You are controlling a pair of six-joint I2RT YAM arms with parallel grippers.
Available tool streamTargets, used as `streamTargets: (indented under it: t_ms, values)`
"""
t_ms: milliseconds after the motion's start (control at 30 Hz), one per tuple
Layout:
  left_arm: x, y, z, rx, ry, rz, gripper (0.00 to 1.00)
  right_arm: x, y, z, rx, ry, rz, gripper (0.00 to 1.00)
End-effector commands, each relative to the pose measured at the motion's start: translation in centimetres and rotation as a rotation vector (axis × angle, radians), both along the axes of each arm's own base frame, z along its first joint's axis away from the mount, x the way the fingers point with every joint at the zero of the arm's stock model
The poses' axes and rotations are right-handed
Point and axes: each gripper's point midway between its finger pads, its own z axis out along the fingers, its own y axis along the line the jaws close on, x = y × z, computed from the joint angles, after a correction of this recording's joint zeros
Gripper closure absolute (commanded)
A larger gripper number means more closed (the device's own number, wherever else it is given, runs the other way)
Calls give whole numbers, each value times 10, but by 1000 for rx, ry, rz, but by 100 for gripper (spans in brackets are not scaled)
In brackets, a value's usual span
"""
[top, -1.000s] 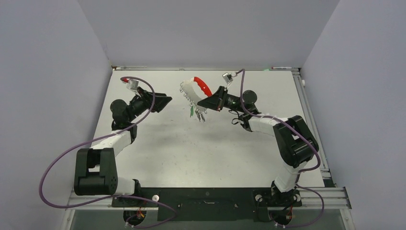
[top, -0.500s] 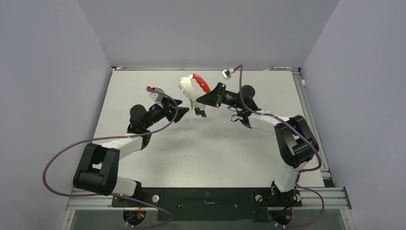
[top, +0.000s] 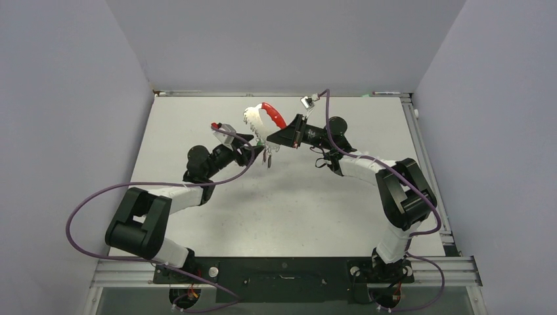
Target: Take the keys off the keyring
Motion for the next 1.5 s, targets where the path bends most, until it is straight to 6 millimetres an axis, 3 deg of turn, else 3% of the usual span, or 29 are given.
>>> streamTargets:
  t_ms: [0,367,733,900,1100,1267,1467]
  values:
    - [3,-5,18,-12,-86,2,44,-2,1,48,73,-141,-13,95]
    - [18,-5,14,-28,-63,52,47,-6,2,52,90,-142,-4,95]
    - [13,-14,21,-65,-86,-13,51,-6,2,50,93,-132,-2,95]
    - [16,-15,20,-70,-87,-6,66,-6,1,50,95,-131,-3,95]
    - [9,-12,19,-56,-80,-11,100,3,-8,48,89,-126,-37,95]
    - [-2,-8,17,-49,0,-63,100,13,-16,32,50,-111,-73,95]
    - [-10,-16,0,26,147,-151,100,18,-17,1,-13,-101,-88,95]
